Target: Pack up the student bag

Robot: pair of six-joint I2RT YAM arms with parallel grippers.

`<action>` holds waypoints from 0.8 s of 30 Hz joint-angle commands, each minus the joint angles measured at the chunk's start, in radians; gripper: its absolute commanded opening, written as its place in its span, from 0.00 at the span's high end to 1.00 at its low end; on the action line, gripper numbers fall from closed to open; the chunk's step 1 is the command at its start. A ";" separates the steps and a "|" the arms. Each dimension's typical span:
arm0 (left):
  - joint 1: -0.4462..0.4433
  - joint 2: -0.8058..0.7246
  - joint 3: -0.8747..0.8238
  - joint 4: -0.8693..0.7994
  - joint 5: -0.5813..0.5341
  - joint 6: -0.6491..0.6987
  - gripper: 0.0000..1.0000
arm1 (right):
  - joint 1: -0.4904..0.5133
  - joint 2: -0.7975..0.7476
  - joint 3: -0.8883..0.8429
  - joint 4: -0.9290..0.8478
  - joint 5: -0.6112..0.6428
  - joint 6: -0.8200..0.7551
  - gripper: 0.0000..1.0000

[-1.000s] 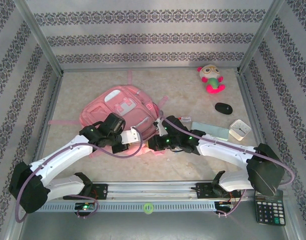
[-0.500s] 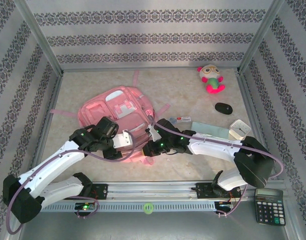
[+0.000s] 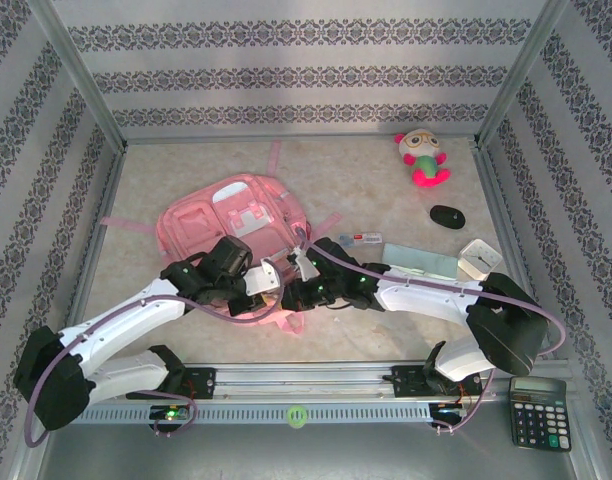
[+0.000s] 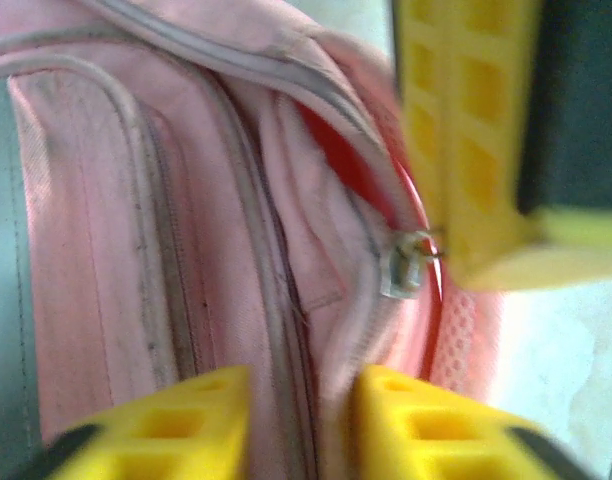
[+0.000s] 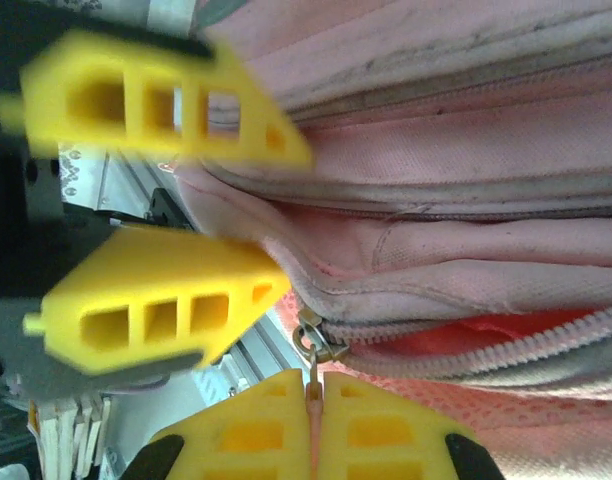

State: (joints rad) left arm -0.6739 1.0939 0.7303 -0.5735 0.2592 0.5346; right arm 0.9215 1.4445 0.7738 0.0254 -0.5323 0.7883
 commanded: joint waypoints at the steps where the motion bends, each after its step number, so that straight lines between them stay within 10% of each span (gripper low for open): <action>1: -0.003 -0.044 -0.016 -0.084 -0.123 0.106 0.91 | -0.038 -0.063 -0.021 0.034 -0.057 -0.010 1.00; 12: 0.000 -0.148 0.037 -0.484 -0.352 0.228 0.93 | -0.082 -0.061 -0.064 -0.057 -0.016 -0.102 1.00; 17: -0.005 -0.152 0.078 -0.312 -0.095 0.079 0.41 | -0.023 -0.010 -0.018 0.000 -0.033 -0.084 1.00; 24: -0.010 -0.124 -0.021 0.007 -0.027 -0.043 0.26 | -0.036 -0.064 -0.065 -0.001 0.007 -0.072 1.00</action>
State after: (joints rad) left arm -0.6815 0.9516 0.7395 -0.6899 0.1799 0.5514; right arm 0.8879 1.4250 0.7223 0.0227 -0.5396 0.7113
